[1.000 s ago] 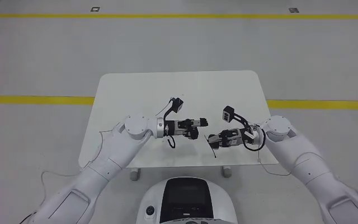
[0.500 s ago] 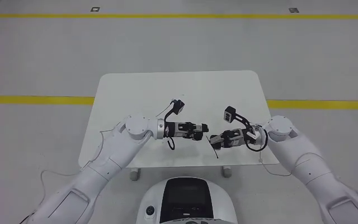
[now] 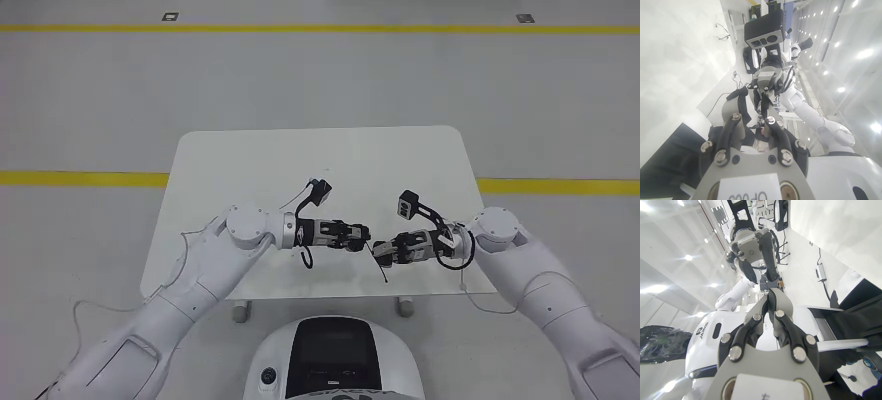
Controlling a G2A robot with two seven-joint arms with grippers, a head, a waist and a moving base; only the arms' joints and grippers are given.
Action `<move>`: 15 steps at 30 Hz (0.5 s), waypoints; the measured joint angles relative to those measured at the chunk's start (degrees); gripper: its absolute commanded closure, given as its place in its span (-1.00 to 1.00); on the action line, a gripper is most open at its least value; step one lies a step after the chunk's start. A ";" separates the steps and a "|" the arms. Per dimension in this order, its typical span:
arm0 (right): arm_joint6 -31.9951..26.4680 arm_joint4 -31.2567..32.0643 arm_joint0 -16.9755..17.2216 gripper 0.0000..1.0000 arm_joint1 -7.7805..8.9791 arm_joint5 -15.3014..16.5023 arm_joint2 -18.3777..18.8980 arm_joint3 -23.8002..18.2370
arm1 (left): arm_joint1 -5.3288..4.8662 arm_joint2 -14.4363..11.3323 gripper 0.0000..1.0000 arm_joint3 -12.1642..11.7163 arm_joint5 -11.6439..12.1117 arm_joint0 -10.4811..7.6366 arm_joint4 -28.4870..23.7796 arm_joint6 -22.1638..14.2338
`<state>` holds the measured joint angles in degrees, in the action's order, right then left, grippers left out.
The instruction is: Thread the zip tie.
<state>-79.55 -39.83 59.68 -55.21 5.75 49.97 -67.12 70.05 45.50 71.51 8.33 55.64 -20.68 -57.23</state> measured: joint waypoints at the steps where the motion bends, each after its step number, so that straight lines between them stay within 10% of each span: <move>1: 0.05 0.04 -0.07 1.00 -0.11 0.00 -0.05 0.15 | -0.02 -0.05 0.86 -0.01 0.01 -0.02 -0.02 0.04; 15: -0.09 -0.27 -0.36 1.00 -0.98 0.28 0.34 1.63 | -0.14 -0.95 0.58 -0.16 -0.13 -0.53 -0.06 0.02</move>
<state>-79.65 -40.10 59.31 -56.19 6.03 50.31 -65.49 69.91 44.55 71.35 8.20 55.11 -20.74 -57.21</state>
